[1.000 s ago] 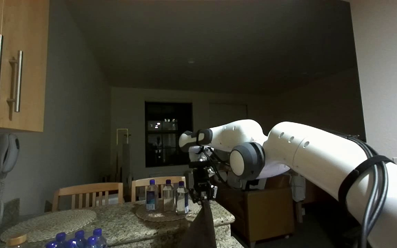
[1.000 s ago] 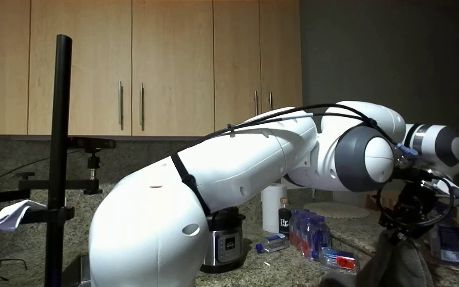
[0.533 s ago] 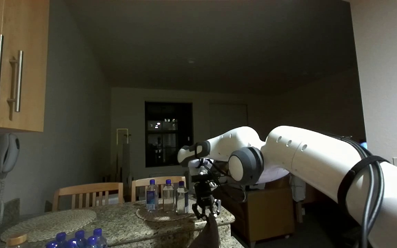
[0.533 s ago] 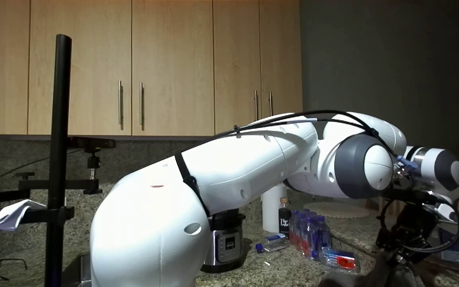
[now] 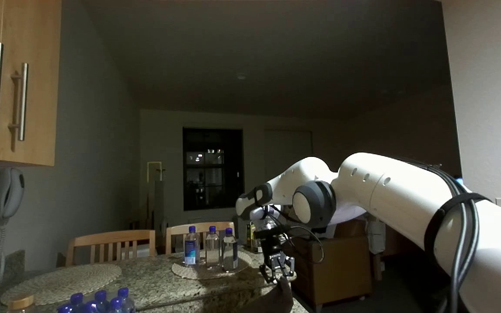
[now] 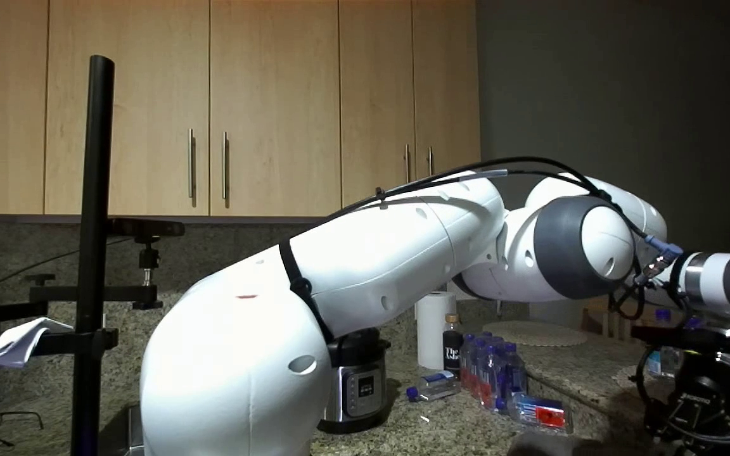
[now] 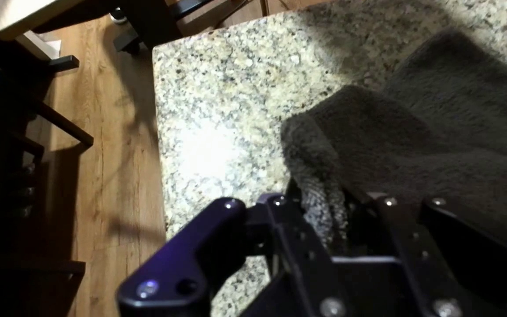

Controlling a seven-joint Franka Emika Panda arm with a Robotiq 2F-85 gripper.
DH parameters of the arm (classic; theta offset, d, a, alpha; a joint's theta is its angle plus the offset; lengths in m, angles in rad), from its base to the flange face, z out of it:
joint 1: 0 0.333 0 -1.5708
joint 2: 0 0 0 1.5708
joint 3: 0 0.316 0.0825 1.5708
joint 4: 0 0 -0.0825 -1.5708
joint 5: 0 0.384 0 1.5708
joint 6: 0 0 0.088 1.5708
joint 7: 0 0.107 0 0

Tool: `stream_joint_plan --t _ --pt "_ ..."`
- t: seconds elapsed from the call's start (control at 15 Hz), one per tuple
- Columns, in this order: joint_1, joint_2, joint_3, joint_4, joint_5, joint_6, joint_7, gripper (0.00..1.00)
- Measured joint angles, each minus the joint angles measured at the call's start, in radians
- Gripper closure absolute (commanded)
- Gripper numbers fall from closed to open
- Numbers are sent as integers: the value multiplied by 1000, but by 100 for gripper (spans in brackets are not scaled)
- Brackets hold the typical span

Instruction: Move the grey towel to the right.

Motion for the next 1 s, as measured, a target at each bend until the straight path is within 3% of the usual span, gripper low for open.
stream_joint_plan --t 0.2,0.6,0.67,0.8,1.0 --pt "-12 -59 -32 -121 0 88 0 90" --pt "20 -144 -52 -374 -31 116 -2 90" --pt "28 -157 -54 -418 -40 130 -2 60" --pt "45 -188 -65 -507 -50 180 0 54" --pt "52 -257 -78 -636 -53 317 7 35"
